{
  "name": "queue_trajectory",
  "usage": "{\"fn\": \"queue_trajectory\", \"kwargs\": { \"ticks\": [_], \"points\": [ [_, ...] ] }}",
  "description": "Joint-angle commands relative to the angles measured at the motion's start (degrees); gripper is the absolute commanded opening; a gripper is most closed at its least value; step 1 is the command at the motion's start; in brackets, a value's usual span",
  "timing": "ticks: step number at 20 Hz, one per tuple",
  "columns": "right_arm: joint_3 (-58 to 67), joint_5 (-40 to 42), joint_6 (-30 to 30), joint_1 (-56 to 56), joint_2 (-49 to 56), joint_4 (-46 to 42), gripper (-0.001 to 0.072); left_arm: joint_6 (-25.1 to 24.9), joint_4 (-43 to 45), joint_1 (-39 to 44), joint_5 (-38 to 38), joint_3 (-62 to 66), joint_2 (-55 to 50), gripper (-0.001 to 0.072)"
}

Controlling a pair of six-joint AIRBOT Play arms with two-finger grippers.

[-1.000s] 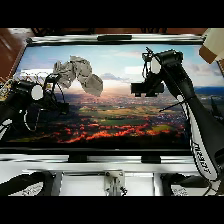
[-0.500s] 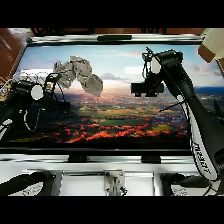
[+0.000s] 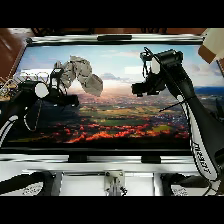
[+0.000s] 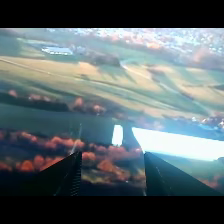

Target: Fold the shirts.

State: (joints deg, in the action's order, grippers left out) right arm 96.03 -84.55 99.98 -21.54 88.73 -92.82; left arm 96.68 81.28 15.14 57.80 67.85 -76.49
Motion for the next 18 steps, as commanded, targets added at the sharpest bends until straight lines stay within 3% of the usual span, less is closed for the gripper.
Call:
{"fn": "queue_trajectory", "kwargs": {
  "ticks": [1, 4, 8, 11, 13, 15, 17, 18],
  "points": [
    [0.0, 0.0, -1.8, -0.1, 0.0, -0.3, 0.0501, 0.5, -0.7, -1.8, -8.3, 8.5, -8.0, 0.0580],
    [0.0, -0.5, -1.8, -0.1, 0.0, 1.0, 0.0501, 2.5, -0.8, -5.2, -6.0, 27.9, -22.9, 0.0629],
    [0.0, -0.2, -2.4, -0.1, 0.0, 3.0, 0.0500, 5.2, -3.5, -8.5, -3.1, 45.0, -38.2, 0.0633],
    [0.0, 0.1, -2.4, -0.1, 0.0, 3.9, 0.0500, 3.9, -11.9, -9.0, -4.9, 49.0, -44.7, 0.0633],
    [0.0, 0.2, -2.4, -0.1, 0.0, 4.0, 0.0500, 3.8, -12.4, -8.6, -5.6, 49.0, -47.0, 0.0628],
    [0.0, 0.2, -2.4, -0.1, 0.0, 4.0, 0.0500, 2.3, -12.5, -8.3, -6.4, 49.0, -48.0, 0.0573],
    [0.0, 0.2, -2.1, -0.1, 0.0, 4.0, 0.0500, 1.3, -13.2, -8.2, -7.9, 49.1, -47.8, 0.0151],
    [0.0, 0.2, -1.3, -0.1, 0.0, 4.1, 0.0500, -0.6, -13.9, -8.2, -7.6, 49.0, -47.2, 0.0034]
  ]
}}
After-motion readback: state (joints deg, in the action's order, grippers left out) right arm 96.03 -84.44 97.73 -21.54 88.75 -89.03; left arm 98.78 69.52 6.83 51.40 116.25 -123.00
